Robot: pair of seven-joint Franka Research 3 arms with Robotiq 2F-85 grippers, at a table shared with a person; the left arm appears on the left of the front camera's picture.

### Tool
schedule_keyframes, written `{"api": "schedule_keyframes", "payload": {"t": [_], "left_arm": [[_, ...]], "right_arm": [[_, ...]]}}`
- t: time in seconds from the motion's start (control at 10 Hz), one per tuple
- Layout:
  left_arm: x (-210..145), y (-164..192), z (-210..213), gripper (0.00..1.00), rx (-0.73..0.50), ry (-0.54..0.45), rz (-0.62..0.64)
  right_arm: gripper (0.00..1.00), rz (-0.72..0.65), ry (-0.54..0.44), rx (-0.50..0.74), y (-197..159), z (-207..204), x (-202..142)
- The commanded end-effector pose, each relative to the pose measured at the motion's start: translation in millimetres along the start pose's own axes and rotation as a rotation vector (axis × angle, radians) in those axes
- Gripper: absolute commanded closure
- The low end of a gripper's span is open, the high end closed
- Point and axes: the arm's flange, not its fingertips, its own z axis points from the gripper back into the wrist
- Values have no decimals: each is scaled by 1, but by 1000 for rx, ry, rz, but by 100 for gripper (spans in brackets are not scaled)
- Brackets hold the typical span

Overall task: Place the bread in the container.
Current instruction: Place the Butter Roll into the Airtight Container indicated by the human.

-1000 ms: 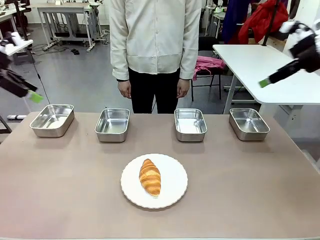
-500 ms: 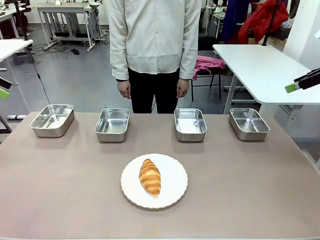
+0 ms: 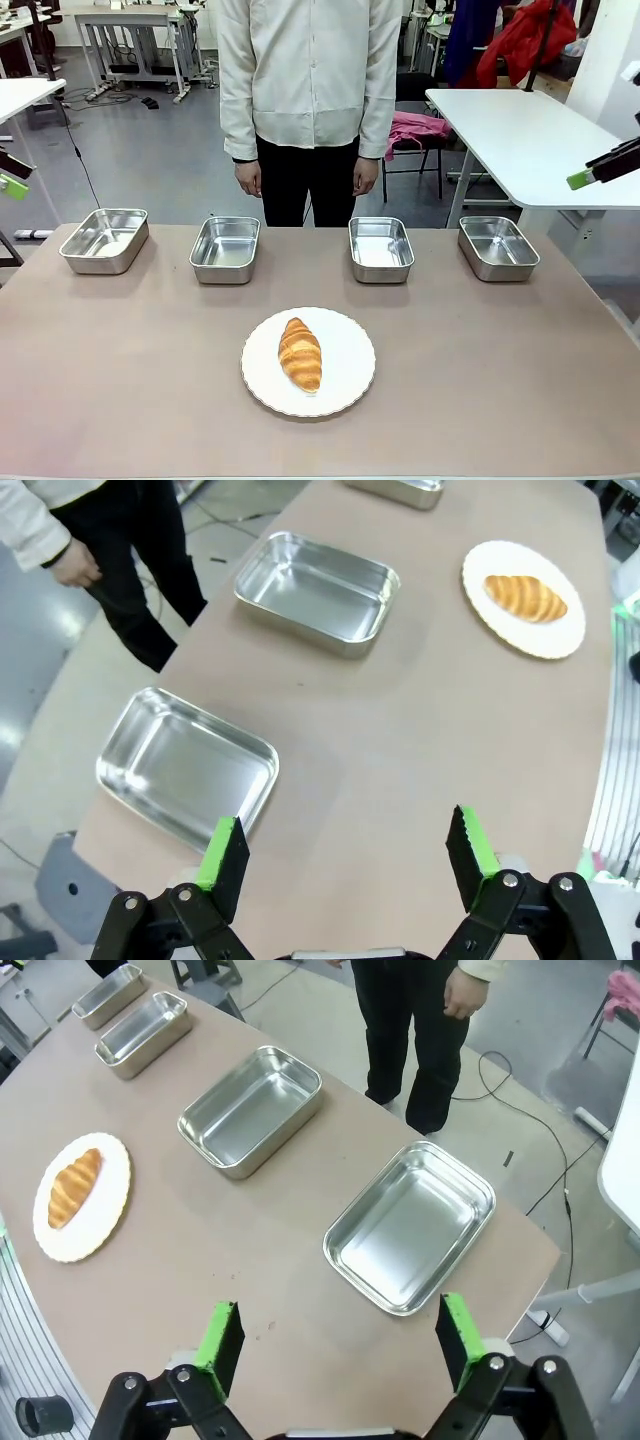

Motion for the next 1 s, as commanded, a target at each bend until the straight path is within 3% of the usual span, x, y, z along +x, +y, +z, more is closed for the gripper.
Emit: {"api": "schedule_keyframes", "payload": {"t": [0.0,0.4,0.9], "left_arm": [[-2,-1,24,0,7,-63,22],[0,-7,67,0,11,-174,73],[5,-7,61,0,-5,-239,118]], "right_arm": [[0,21,-51,38,-25,11,3],[0,24,-124,44,-37,26,8],[0,5,-156,66,-54,26,13]]}}
